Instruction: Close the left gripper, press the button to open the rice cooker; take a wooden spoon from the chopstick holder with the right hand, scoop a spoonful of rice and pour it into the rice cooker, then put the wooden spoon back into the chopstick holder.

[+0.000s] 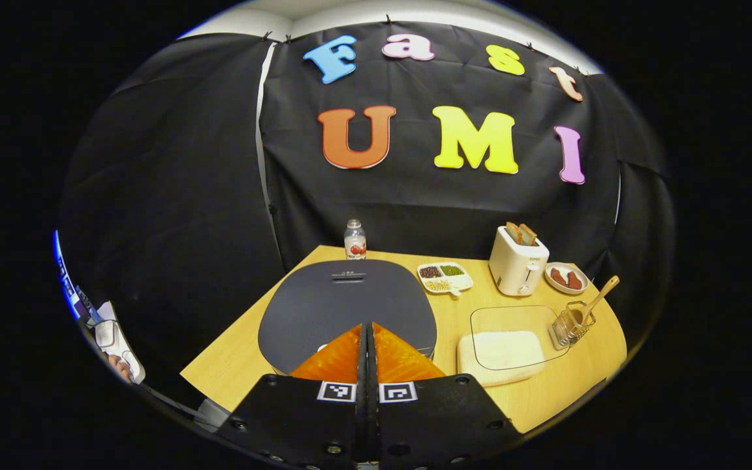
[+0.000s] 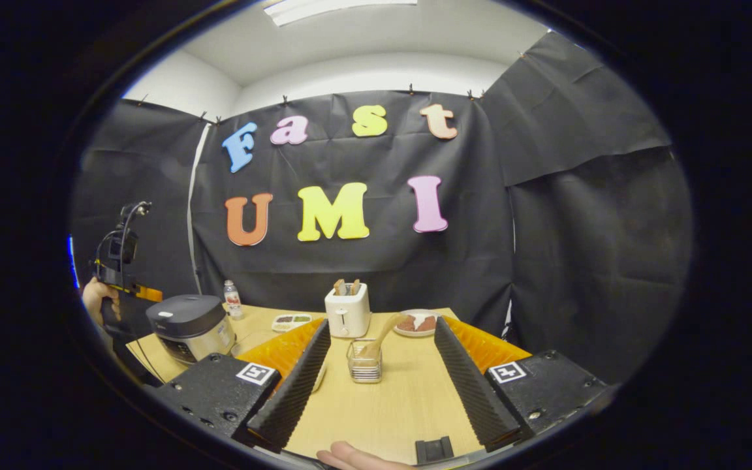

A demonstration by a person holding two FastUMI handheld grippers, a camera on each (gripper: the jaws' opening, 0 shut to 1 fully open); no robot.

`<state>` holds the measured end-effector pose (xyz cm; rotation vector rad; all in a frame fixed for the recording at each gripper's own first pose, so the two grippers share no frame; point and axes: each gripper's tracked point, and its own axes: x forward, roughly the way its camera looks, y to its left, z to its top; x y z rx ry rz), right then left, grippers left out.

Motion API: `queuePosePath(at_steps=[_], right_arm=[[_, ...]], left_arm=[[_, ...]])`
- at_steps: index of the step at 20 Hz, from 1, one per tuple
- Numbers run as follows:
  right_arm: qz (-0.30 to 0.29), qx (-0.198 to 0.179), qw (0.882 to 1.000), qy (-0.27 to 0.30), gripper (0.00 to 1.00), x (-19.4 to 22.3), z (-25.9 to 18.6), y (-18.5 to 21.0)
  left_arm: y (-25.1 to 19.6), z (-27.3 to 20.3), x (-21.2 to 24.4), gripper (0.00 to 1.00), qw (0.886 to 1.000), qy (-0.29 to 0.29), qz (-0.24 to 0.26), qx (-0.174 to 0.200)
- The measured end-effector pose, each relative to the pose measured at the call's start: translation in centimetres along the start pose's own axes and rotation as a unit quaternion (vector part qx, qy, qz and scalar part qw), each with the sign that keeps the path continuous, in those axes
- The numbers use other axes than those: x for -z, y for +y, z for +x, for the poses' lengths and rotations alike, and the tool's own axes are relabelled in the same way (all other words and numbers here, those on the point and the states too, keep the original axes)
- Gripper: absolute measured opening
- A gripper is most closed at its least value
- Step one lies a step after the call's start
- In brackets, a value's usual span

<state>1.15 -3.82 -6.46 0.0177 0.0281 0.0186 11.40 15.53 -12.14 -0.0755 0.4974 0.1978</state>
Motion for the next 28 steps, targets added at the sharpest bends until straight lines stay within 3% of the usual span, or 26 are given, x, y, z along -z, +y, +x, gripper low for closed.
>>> queuePosePath(at_steps=[5,9,14,20,23,26,28], right_arm=[[0.003,-0.002,1.0,0.018,1.0,1.3,0.6,-0.3],[0.002,-0.005,1.0,0.021,1.0,1.5,0.5,-0.3],[0.002,-0.008,1.0,0.03,1.0,1.8,0.6,0.1],[-0.006,-0.012,1.0,0.028,1.0,1.8,0.2,1.1],[-0.01,-0.013,0.999,0.03,1.0,1.8,0.0,1.3],[-0.014,-0.007,0.999,0.029,1.0,1.7,-0.2,1.0],[-0.021,-0.002,0.999,0.031,1.0,2.1,-0.3,0.8]], left_arm=[[0.5,1.6,2.0,0.0,0.999,0.046,-0.02,0.001],[1.3,2.3,3.0,0.0,0.999,0.049,-0.015,-0.016],[1.3,2.4,3.3,0.0,0.998,0.064,-0.021,-0.007],[1.3,2.8,3.6,0.0,0.997,0.072,0.021,-0.033],[1.3,2.5,3.3,0.0,0.996,0.082,0.015,-0.029],[1.3,1.0,0.5,0.0,0.999,0.046,-0.01,-0.022],[1.5,-1.1,-4.0,0.0,0.999,-0.031,-0.015,-0.021]])
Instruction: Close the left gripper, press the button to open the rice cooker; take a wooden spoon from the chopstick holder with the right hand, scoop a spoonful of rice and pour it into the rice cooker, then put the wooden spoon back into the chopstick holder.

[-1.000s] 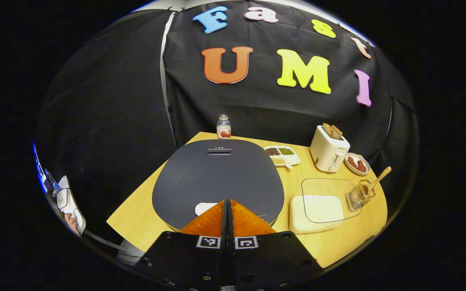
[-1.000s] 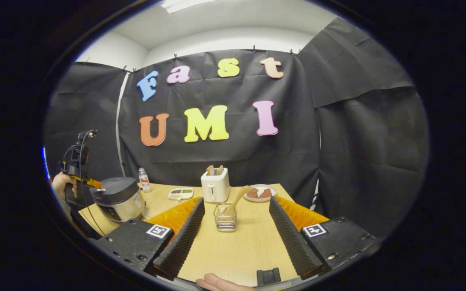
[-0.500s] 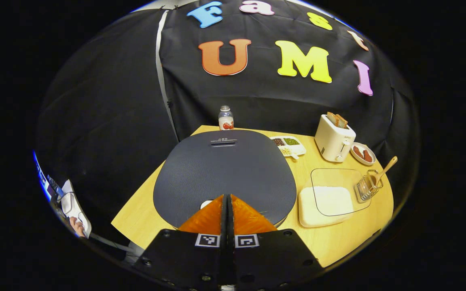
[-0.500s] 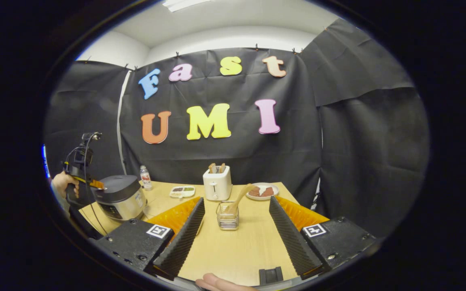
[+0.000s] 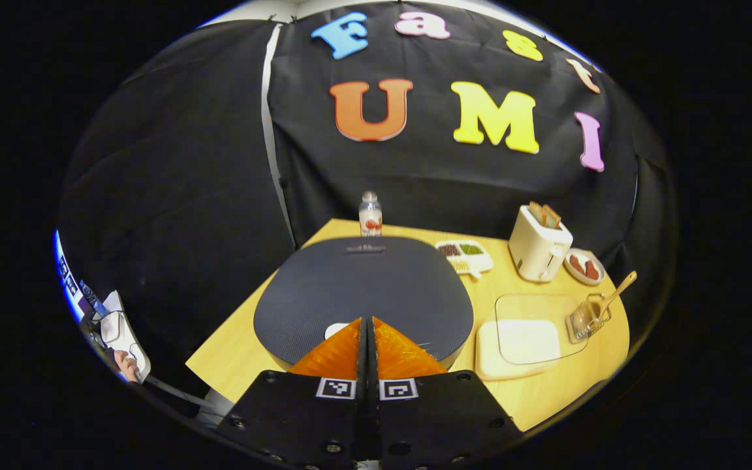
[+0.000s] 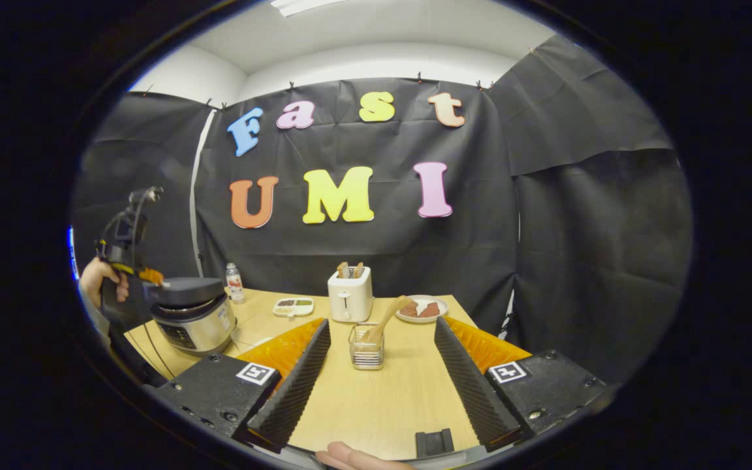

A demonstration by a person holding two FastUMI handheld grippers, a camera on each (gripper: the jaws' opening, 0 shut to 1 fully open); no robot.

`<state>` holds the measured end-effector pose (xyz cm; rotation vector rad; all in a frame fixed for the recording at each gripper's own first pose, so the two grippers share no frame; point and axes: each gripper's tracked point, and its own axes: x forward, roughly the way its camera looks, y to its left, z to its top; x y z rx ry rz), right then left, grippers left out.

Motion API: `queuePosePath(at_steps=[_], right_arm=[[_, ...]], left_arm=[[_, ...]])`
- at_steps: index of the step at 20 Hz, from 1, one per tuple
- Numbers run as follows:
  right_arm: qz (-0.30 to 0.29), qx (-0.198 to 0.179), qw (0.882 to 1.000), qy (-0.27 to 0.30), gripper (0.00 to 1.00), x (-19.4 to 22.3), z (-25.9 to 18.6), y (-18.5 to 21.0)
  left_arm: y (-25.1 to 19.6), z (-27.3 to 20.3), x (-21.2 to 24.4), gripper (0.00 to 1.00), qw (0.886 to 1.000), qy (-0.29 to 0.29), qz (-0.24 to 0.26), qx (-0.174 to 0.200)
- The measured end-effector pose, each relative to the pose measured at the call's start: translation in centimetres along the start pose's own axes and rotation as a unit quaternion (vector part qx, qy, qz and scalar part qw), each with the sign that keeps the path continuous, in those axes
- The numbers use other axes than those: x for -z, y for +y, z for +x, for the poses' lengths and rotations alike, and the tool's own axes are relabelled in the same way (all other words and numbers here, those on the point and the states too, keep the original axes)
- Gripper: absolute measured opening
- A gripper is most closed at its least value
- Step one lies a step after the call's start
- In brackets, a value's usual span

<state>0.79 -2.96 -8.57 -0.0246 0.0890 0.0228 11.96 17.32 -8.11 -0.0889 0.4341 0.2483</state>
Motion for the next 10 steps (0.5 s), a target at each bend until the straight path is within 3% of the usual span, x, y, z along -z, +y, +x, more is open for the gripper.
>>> queuePosePath(at_steps=[1,4,9,10], right_arm=[[0.0,0.006,1.0,0.001,1.0,0.3,0.2,-0.3],[0.01,0.006,1.0,0.001,1.0,0.4,0.9,-0.1],[0.02,-0.001,1.0,0.014,1.0,1.4,3.4,-0.1],[0.022,0.0,1.0,0.018,1.0,1.6,4.0,-0.2]], left_arm=[[0.0,-1.3,-2.2,0.01,0.999,-0.038,0.001,0.005],[-0.9,-5.5,-4.8,0.0,0.996,-0.08,-0.03,0.041],[-1.1,-9.6,-4.1,0.87,0.991,-0.13,0.005,0.037],[-1.2,-10.4,-3.6,0.98,0.99,-0.137,0.018,0.029]])
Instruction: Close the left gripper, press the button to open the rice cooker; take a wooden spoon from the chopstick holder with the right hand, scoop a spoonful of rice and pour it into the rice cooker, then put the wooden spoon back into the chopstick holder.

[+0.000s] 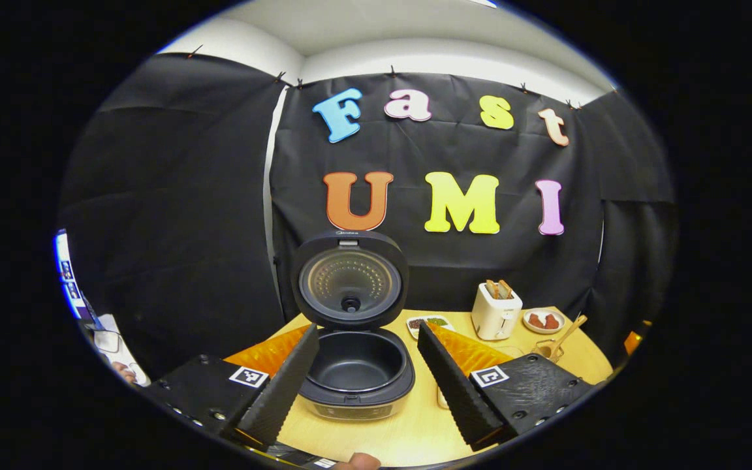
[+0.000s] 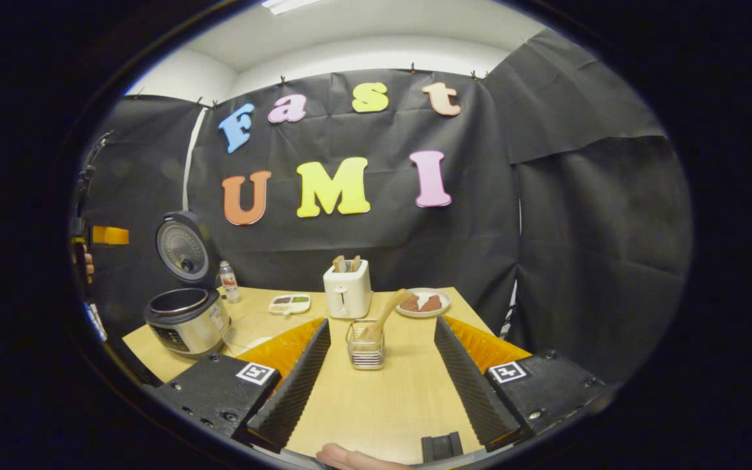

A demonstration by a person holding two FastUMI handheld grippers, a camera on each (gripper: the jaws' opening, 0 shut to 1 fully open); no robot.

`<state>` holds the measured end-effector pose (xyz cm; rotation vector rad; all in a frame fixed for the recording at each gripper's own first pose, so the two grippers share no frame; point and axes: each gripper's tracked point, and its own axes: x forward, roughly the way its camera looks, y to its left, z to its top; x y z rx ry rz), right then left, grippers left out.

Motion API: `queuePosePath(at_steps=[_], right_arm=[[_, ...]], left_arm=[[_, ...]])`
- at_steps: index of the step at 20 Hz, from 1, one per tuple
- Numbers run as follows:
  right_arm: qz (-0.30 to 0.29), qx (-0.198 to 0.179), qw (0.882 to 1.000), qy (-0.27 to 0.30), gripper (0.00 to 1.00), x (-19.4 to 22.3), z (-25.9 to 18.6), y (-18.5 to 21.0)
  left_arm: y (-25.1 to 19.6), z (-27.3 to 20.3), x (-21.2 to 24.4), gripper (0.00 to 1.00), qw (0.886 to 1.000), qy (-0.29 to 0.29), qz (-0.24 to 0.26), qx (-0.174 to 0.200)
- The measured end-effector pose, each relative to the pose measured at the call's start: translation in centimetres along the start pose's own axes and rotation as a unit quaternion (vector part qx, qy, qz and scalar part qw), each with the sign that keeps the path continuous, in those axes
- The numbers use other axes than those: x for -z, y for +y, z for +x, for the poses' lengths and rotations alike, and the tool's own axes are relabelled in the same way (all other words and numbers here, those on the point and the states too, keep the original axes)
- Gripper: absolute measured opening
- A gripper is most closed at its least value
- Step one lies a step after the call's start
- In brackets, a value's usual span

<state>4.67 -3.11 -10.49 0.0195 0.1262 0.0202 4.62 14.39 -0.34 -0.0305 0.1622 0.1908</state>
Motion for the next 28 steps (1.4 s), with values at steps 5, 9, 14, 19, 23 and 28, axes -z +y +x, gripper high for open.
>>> queuePosePath(at_steps=[5,9,14,19,23,28], right_arm=[[0.029,-0.01,0.999,0.019,1.0,1.2,3.9,0.1],[0.055,-0.027,0.998,0.023,1.0,2.4,8.1,0.6],[0.043,-0.003,0.999,0.011,1.0,3.9,13.9,-0.9],[0.067,-0.001,0.997,0.03,0.96,6.4,19.7,-1.8],[0.097,-0.007,0.994,0.048,0.89,7.8,24.1,-1.2],[0.135,-0.052,0.989,0.041,0.83,7.7,28.5,0.5]], left_arm=[[-1.8,-3.3,0.5,0.96,0.999,-0.04,0.033,0.004],[-3.9,-5.4,1.3,0.96,0.998,-0.057,0.013,0.03],[-5.3,-6.9,2.9,0.95,0.996,-0.066,-0.013,0.054],[-5.2,-7.8,4.3,0.96,0.996,-0.064,-0.034,0.056],[-4.8,-8.3,5.4,0.96,0.996,-0.062,-0.031,0.057],[-4.0,-8.0,7.1,0.95,0.996,-0.043,-0.044,0.059]])
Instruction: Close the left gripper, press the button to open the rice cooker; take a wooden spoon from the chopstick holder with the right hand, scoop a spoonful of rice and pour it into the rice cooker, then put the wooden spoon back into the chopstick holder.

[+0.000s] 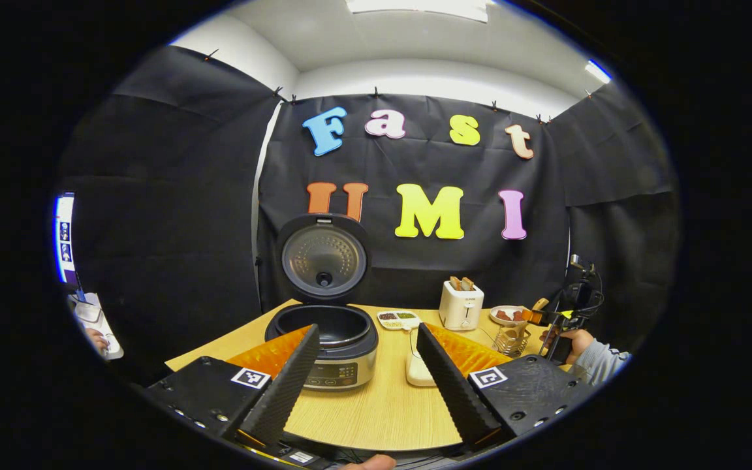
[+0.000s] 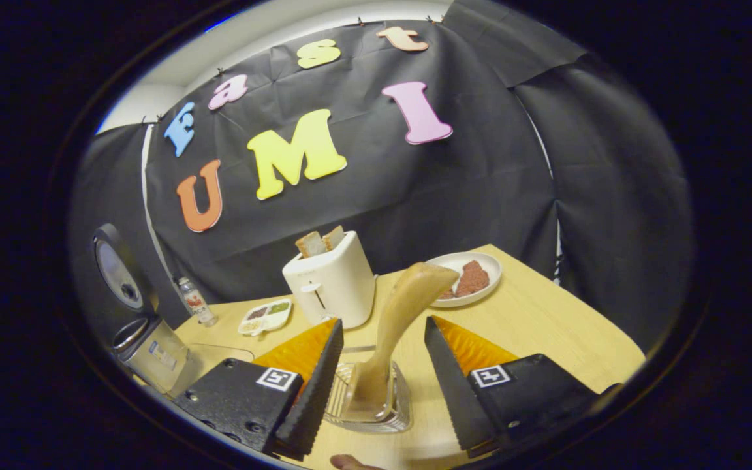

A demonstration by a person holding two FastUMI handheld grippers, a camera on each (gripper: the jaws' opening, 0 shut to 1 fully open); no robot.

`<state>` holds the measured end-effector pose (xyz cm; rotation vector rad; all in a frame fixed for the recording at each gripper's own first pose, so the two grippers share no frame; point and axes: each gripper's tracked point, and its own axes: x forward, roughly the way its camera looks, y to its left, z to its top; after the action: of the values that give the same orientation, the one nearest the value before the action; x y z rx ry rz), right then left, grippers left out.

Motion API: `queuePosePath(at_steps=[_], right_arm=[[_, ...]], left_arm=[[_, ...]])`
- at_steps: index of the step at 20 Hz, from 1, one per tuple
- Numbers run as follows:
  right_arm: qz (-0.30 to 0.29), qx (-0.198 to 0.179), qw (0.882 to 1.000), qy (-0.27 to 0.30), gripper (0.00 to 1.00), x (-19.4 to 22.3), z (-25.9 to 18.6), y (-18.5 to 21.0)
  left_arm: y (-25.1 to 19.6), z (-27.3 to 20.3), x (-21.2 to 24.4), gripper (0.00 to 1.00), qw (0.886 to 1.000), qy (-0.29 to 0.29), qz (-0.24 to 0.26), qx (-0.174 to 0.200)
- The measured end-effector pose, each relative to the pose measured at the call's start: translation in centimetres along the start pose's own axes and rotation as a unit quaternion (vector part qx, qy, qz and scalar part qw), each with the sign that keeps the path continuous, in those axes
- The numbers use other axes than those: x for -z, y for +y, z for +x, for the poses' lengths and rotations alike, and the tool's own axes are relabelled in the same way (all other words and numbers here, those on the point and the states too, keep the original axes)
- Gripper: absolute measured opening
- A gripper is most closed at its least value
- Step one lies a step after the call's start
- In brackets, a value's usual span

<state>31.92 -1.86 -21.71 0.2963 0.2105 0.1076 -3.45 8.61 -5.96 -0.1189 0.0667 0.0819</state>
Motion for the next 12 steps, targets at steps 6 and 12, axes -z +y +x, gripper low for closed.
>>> queuePosePath(at_steps=[6,12], right_arm=[[-0.016,0.03,0.998,0.052,0.49,2.2,2.4,-1.5],[-0.028,0.006,0.999,0.03,0.14,0.2,1.4,0.1]], left_arm=[[0.0,0.1,0.1,0.94,1.0,-0.003,0.007,0.015],[1.0,-0.4,0.7,0.94,1.0,-0.001,0.019,0.006]])
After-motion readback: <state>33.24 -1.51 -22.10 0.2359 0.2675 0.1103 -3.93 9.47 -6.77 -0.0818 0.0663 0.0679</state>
